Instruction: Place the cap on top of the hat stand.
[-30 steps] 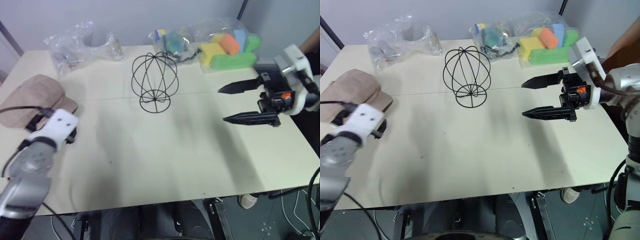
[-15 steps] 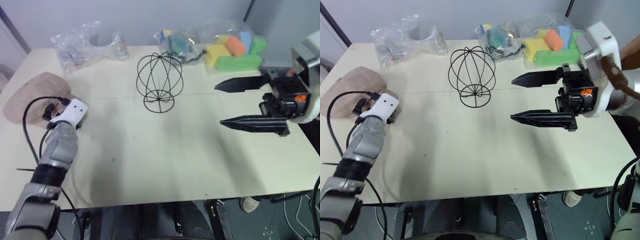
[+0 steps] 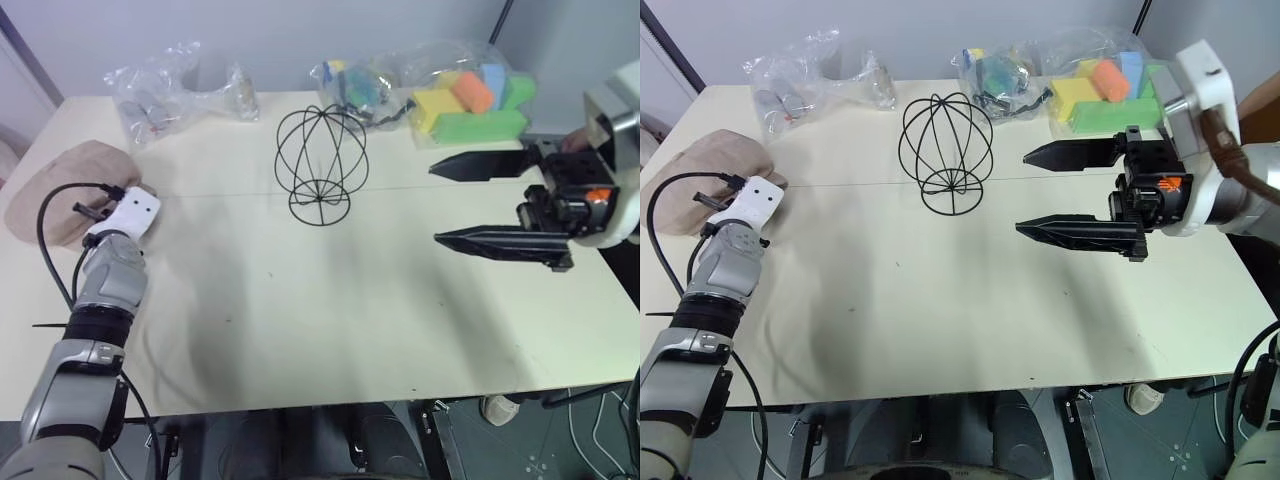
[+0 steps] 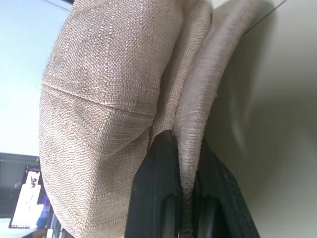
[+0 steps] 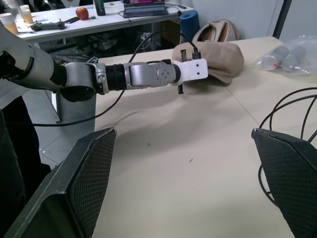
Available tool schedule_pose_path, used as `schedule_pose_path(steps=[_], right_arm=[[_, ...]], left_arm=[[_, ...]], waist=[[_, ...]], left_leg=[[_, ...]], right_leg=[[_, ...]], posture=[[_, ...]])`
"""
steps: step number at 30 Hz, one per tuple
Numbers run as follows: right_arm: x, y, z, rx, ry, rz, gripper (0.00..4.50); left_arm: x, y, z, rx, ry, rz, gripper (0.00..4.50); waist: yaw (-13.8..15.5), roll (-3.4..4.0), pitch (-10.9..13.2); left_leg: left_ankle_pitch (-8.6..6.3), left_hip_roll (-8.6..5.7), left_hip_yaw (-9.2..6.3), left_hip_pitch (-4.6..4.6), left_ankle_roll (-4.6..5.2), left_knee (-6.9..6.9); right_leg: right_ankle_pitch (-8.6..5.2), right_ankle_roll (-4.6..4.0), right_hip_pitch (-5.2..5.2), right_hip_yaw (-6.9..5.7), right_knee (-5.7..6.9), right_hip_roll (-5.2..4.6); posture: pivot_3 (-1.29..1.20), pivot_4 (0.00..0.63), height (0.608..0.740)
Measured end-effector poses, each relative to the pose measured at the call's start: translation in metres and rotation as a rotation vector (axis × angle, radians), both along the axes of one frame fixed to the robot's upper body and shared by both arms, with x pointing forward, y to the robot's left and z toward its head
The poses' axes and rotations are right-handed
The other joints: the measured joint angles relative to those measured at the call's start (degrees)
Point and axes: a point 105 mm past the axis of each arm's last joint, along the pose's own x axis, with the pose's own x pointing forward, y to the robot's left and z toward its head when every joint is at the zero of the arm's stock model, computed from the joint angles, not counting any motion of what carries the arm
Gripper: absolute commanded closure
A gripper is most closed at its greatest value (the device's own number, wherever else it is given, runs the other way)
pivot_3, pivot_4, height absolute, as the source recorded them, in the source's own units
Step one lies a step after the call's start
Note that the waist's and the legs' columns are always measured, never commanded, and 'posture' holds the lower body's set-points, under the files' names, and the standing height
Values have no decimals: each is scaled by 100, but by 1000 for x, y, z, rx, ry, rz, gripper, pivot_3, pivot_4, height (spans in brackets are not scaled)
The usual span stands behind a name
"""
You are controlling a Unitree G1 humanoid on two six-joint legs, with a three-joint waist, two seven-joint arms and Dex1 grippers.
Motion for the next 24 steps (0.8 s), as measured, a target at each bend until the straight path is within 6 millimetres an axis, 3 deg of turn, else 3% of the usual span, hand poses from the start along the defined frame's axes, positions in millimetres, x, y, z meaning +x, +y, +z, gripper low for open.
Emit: schedule_pose_path(steps=[3,6,8,13,16,20,24], right_arm=[[3,-5,1,-6,12,-37,0],[5,-9,3,-21,-2,-65,0],[9,-14,6,-40,-26,-107,0],[16,-33,9,-57,-46,-202,0],[22,-42,4,-51,-29,-248,0],[24,-49,-4,-56,-12,-284,0],[27,-53,-10,-59,-2,-314,0]], left_arm=[[1,-2,8,5,-25,-15,4473],[8,-17,30,19,-87,-113,4473],[13,-39,60,55,-174,-249,4473],[11,-112,161,157,-463,-588,4473],[0,-154,191,179,-548,-746,4473],[-15,-213,182,194,-522,-975,4473],[-32,-245,143,262,-419,-1153,4473]], waist=[[3,-1,1],[19,-5,2],[37,-13,6],[112,-14,6],[117,-12,5],[103,-11,4],[6,-10,4]], left_leg=[[0,0,-1,-1,0,0],[0,0,-1,-7,0,2],[0,-1,-2,-13,-1,5],[0,-6,12,-17,-1,8],[0,-7,17,-15,0,8],[1,-5,18,-11,0,9],[0,0,18,-5,1,5]], right_leg=[[0,0,0,0,0,0],[0,0,-2,0,-2,-3],[1,0,-4,-2,-6,-5],[4,4,-4,2,-15,-13],[5,8,-4,5,-15,-11],[6,10,-4,11,-12,-3],[6,10,-4,15,-9,4]], posture=[[0,150,740],[0,150,740],[0,150,740],[0,150,740],[0,150,740],[0,150,740],[0,150,740]])
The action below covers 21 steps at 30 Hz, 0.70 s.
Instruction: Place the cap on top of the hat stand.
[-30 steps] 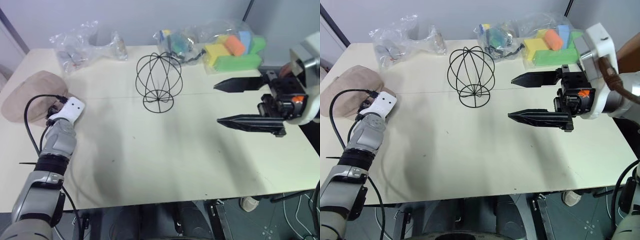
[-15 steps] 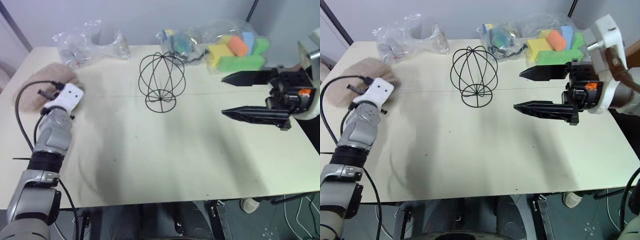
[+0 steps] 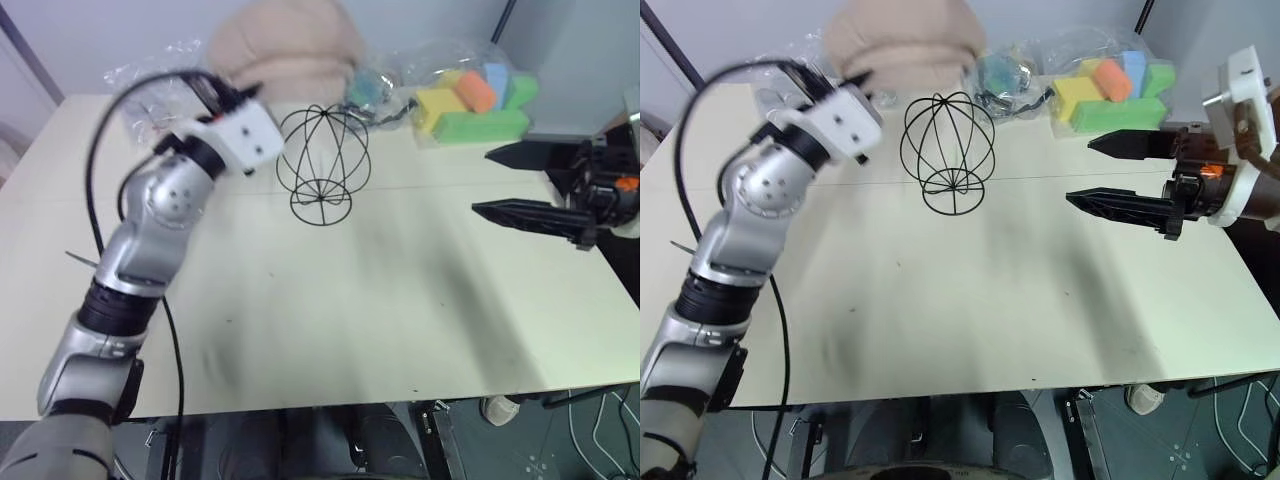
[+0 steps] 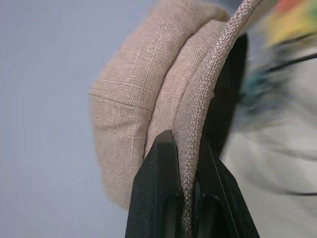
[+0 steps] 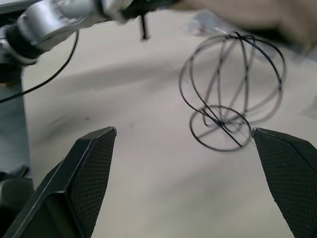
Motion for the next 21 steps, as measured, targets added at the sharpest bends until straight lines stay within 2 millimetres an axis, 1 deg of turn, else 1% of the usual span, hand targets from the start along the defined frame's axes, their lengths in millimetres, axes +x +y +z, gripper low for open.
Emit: schedule_pose_path(steps=[4,6,9,12,14,15,16,18,19,21], right_arm=[[2,0,-2,9,0,-10,0],[2,1,-3,13,-2,-11,0],[2,2,-6,2,-2,-13,0],[7,-1,-13,-39,-19,-51,0],[15,-4,-23,-94,-29,-97,0],[19,-5,-28,-122,-34,-117,0],[22,-6,-31,-146,-45,-137,0],[28,-8,-36,-201,-78,-172,0],[29,-8,-40,-228,-86,-183,0],[31,-4,-46,-269,-102,-187,0]], left_arm=[[-10,-18,-29,114,10,-86,4473],[-14,-24,-39,195,-16,-108,4473],[-17,-22,-58,298,-23,-95,4473],[-19,-20,-81,367,8,-80,3437],[-21,-22,-99,393,51,-87,2460],[-22,-23,-106,398,69,-91,1898],[-23,-25,-110,400,78,-94,1386],[-23,-27,-110,392,78,-95,320],[-23,-27,-109,388,75,-94,46],[-24,-25,-108,372,75,-83,46]], waist=[[-10,0,0],[1,0,0],[24,1,-1],[40,1,-2],[38,1,-2],[33,1,-2],[31,2,-2],[24,2,-2],[17,2,-2],[-2,2,-2]], left_leg=[[0,0,0,0,1,0],[0,-1,0,0,1,1],[0,-3,1,-1,1,5],[0,-3,1,1,1,9],[0,-3,1,1,1,9],[0,-3,1,1,1,9],[0,-2,1,0,1,9],[0,-2,1,1,1,7],[-1,-2,0,1,1,7],[-1,-2,0,1,1,6]], right_leg=[[0,0,0,0,0,0],[0,0,0,0,-1,0],[0,0,5,1,-2,-4],[0,0,10,0,-3,-4],[-1,0,9,1,-4,-4],[-1,0,9,1,-4,-4],[-1,0,7,1,-3,-4],[-1,1,7,0,-3,-2],[-1,1,7,0,-3,-2],[-1,2,7,1,-2,-3]], posture=[[0,150,740],[0,150,740],[0,150,740],[0,150,740],[0,150,740],[0,150,740],[0,150,740],[0,150,740],[0,150,740],[0,150,740]])
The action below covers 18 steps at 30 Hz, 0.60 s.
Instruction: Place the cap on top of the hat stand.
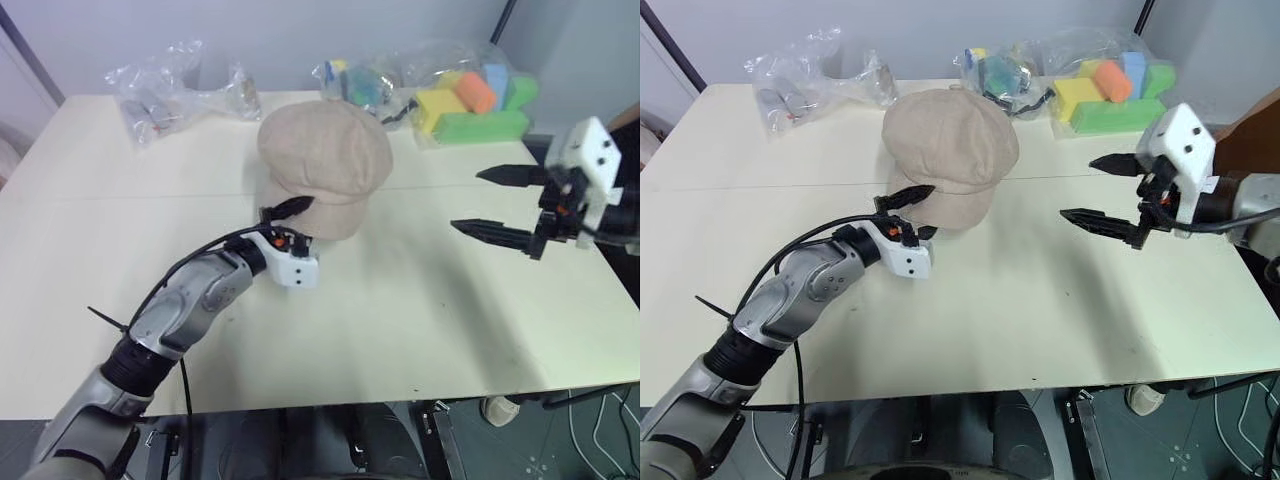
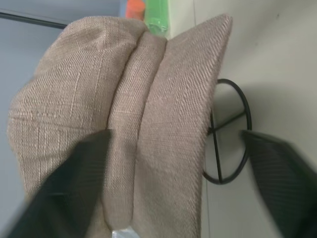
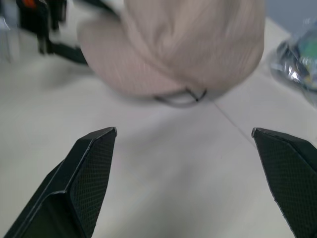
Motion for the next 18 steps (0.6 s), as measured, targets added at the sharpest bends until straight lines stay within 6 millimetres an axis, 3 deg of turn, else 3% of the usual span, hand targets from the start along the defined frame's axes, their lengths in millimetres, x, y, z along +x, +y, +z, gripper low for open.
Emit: schedule_pose_path(steps=[5,10,15,18], right_arm=[[2,10,-13,-104,-53,-5,0],[-1,15,-41,-221,-60,18,0],[1,24,-47,-282,-151,48,0],[-2,38,-53,-302,-211,103,0]], left_arm=[[-11,14,1,-94,35,22,46],[-33,39,7,-244,132,21,46],[-51,73,4,-505,498,36,46],[-55,102,16,-678,776,66,46]], waist=[[-16,1,0],[-8,1,0],[-15,1,-1],[-20,2,0]], left_leg=[[-2,5,-1,5,3,-5],[-2,4,2,5,3,-3],[-2,8,1,9,3,-3],[-2,9,-1,9,3,-3]], right_leg=[[0,0,-2,0,3,3],[0,-1,-2,0,2,-2],[-2,-3,-2,-2,6,4],[-5,-2,-2,-3,5,6]], posture=[[0,150,740],[0,150,740],[0,150,740],[0,150,740]])
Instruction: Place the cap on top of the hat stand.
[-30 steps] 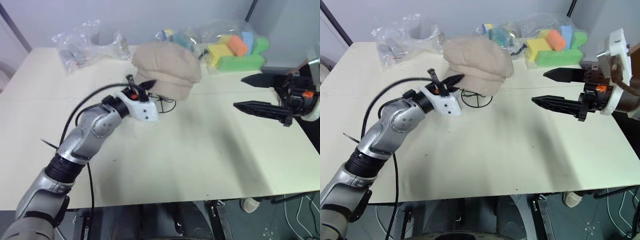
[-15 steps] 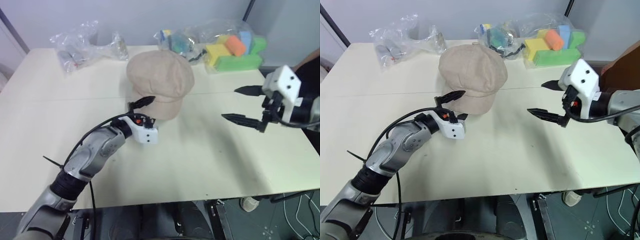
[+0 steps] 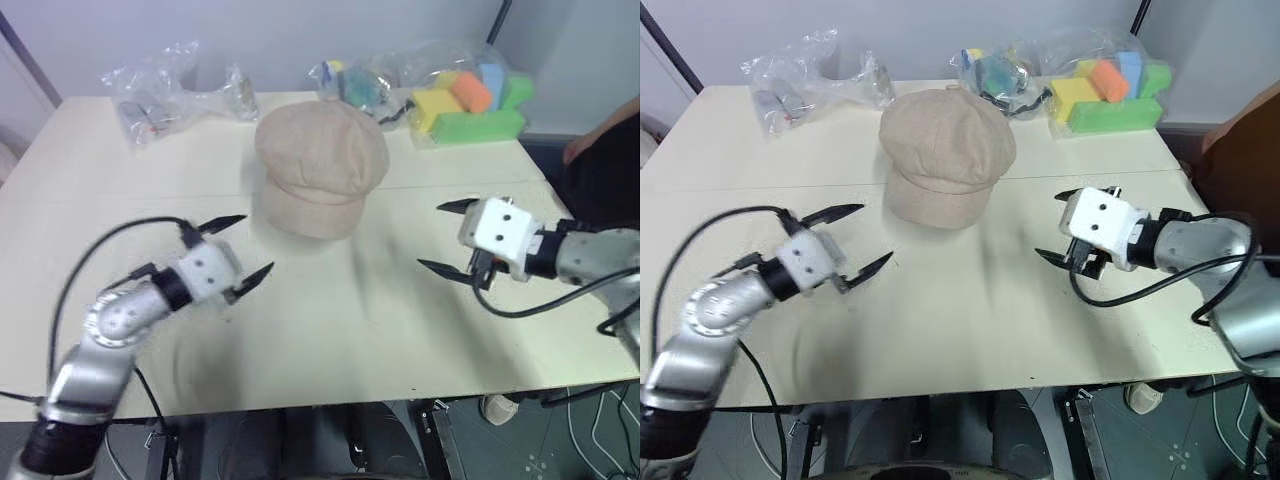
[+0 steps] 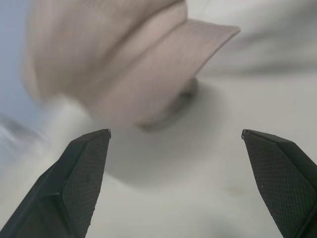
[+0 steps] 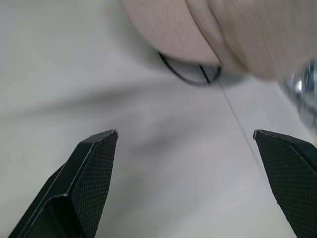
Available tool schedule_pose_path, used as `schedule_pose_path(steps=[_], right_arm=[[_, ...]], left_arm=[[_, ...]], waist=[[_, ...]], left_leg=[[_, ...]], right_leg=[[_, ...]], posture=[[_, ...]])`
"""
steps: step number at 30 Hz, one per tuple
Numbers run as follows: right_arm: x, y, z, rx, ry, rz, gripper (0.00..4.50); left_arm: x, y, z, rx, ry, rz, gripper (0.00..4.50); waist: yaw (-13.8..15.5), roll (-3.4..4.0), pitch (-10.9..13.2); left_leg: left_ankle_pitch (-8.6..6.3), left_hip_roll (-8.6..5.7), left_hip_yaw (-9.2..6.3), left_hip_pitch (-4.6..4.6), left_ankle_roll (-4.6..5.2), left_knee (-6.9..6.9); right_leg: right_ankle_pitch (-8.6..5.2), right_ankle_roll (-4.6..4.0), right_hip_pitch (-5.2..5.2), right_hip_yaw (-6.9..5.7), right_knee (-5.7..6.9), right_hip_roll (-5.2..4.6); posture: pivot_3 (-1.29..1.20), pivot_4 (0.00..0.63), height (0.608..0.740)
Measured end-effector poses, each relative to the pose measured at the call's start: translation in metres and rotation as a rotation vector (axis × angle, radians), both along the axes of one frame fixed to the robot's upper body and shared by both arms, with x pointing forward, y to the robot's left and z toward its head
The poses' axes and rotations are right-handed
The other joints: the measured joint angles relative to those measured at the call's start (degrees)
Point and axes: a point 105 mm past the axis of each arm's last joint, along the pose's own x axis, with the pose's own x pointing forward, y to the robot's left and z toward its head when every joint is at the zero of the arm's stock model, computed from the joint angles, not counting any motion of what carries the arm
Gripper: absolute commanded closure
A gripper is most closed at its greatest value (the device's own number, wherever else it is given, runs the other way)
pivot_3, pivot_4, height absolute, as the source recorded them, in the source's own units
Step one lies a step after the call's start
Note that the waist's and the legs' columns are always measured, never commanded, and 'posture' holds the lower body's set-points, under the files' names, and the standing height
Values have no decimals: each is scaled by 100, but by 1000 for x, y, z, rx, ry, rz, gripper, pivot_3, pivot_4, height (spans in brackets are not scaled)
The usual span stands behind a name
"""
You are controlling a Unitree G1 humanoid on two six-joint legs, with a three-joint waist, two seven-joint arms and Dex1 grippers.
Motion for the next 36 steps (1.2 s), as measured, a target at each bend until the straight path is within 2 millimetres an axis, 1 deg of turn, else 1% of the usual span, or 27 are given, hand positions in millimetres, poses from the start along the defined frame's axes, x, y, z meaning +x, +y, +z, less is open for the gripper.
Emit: schedule_pose_path(steps=[3,5,7,8,10,12,14,15,17,18,20,22,23,25,26,27,29,30,32,36], right_arm=[[0,13,-2,18,-54,42,0],[0,29,-6,12,-130,90,0],[3,50,-13,-9,-242,147,0],[5,58,-18,-21,-287,166,0],[10,76,-39,-66,-379,209,0],[14,86,-58,-96,-415,235,0],[19,90,-69,-129,-463,246,0],[23,90,-69,-153,-504,246,0],[31,90,-63,-158,-563,226,0],[31,88,-58,-137,-568,215,0],[27,73,-52,-108,-524,200,0],[20,47,-43,-43,-386,161,0],[19,39,-35,7,-328,139,0],[14,19,-7,156,-156,110,0],[12,10,4,198,-82,104,0],[9,-2,19,251,26,98,0],[1,-18,46,332,167,105,0],[-3,-23,54,356,226,116,0],[-7,-37,64,404,322,119,0],[0,-64,69,510,439,60,0]], left_arm=[[-8,16,21,-116,175,-50,46],[-12,28,39,-159,244,-73,46],[-17,35,51,-187,288,-102,46],[-18,35,53,-192,308,-119,46],[-21,35,55,-197,346,-149,46],[-22,38,55,-187,373,-152,46],[-23,38,58,-179,374,-163,46],[-23,39,59,-175,371,-166,46],[-21,40,62,-173,366,-163,46],[-21,40,62,-168,364,-164,46],[-23,42,61,-149,372,-164,46],[-23,50,57,-144,387,-135,46],[-21,55,56,-149,389,-119,46],[-19,61,57,-150,371,-104,46],[-18,63,59,-149,362,-99,46],[-15,67,64,-151,343,-93,46],[-12,73,75,-147,308,-74,46],[-10,76,80,-151,292,-74,46],[-8,81,89,-164,272,-70,46],[-4,90,103,-162,231,-66,46]], waist=[[-6,-7,1],[-25,-6,1],[-37,-7,0],[-39,-5,0],[-36,-7,0],[-27,-7,0],[-21,-7,0],[-24,-7,0],[-22,-7,0],[-15,-7,0],[8,-7,0],[14,-7,1],[5,-8,1],[-5,-7,2],[-5,-7,2],[-5,-4,3],[-6,-4,3],[-3,-4,3],[-3,-5,2],[-16,-4,3]], left_leg=[[0,-2,-1,-2,0,3],[0,-3,-1,0,0,1],[0,-3,-1,2,0,-1],[0,-4,1,2,0,-2],[0,-4,1,-1,-1,-2],[1,-6,2,-3,-2,-1],[1,-7,3,-4,-3,0],[2,-7,4,-4,-3,2],[2,-6,2,-4,-3,2],[2,-6,2,-4,-3,0],[1,-7,2,-5,-3,-4],[0,-7,5,-5,-1,-4],[0,-6,5,-3,-1,-4],[0,-3,4,2,-1,-2],[0,-1,3,6,-1,-1],[0,0,3,7,-1,-1],[0,2,3,11,0,-4],[0,2,4,10,0,-5],[-1,2,6,9,2,-6],[-1,1,15,5,2,-5]], right_leg=[[-3,4,1,0,-1,0],[-4,3,1,0,-1,0],[-8,-4,0,0,-1,1],[-10,-8,-1,1,-1,0],[-11,-10,-3,1,-1,0],[-11,-11,-4,2,-1,-1],[-11,-13,-4,3,-1,-3],[-12,-15,-4,3,-1,-3],[-11,-15,-4,3,1,-2],[-11,-14,-4,3,1,-1],[-11,-13,-4,3,-1,-5],[-7,-6,0,3,-3,-9],[-7,-7,2,3,-3,-8],[-9,-11,4,3,-2,-6],[-10,-13,8,3,-1,-3],[-11,-17,8,2,0,-3],[-11,-17,10,1,0,-3],[-11,-18,8,0,-1,-2],[-12,-18,8,0,-4,-2],[-11,-17,-2,3,-4,-3]], posture=[[0,150,740],[0,150,740],[0,150,740],[0,150,740],[0,150,740],[0,150,740],[0,150,740],[0,150,740],[0,150,740],[0,150,740],[0,150,740],[0,150,740],[0,150,740],[0,150,740],[0,150,740],[0,150,740],[0,150,740],[0,150,740],[0,150,740],[0,150,740]])
